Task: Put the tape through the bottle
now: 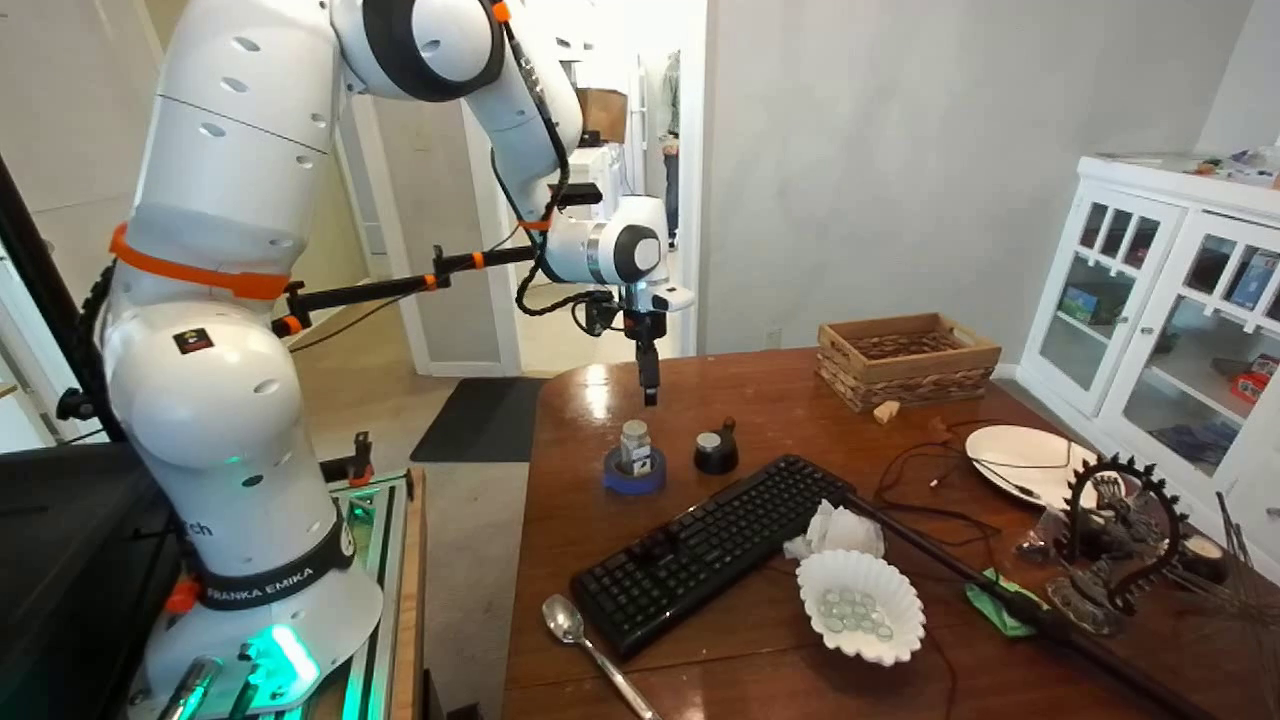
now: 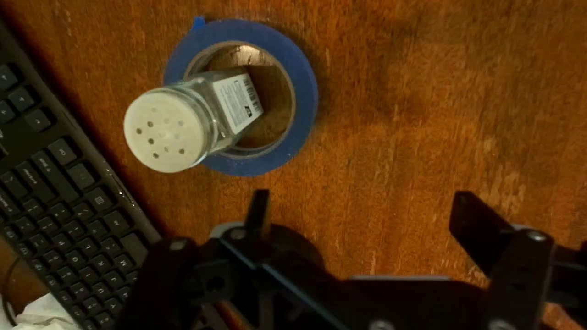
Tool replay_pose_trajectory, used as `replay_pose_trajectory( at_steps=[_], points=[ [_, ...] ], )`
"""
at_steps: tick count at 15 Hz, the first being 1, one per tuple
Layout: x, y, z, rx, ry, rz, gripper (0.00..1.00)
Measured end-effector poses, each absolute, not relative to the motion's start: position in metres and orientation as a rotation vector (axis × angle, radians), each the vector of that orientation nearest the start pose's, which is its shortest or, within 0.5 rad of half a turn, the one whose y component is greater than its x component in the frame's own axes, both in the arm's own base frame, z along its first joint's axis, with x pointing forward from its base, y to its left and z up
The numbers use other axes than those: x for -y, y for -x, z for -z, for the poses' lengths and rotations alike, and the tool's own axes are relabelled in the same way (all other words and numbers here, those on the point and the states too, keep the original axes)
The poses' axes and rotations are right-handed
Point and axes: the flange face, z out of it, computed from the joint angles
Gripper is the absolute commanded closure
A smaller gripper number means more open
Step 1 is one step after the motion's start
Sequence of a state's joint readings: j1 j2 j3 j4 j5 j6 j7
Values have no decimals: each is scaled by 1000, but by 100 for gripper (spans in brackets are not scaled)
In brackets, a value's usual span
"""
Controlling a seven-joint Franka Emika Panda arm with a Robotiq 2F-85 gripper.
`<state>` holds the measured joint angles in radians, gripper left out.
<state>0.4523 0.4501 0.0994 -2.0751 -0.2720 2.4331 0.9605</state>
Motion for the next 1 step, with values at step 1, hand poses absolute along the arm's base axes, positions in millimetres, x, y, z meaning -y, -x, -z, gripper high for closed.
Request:
replay_pose_trajectory(
  at_steps=[1],
  points=[
    [-303,-493,-202,-331,3274,36,0]
  ],
)
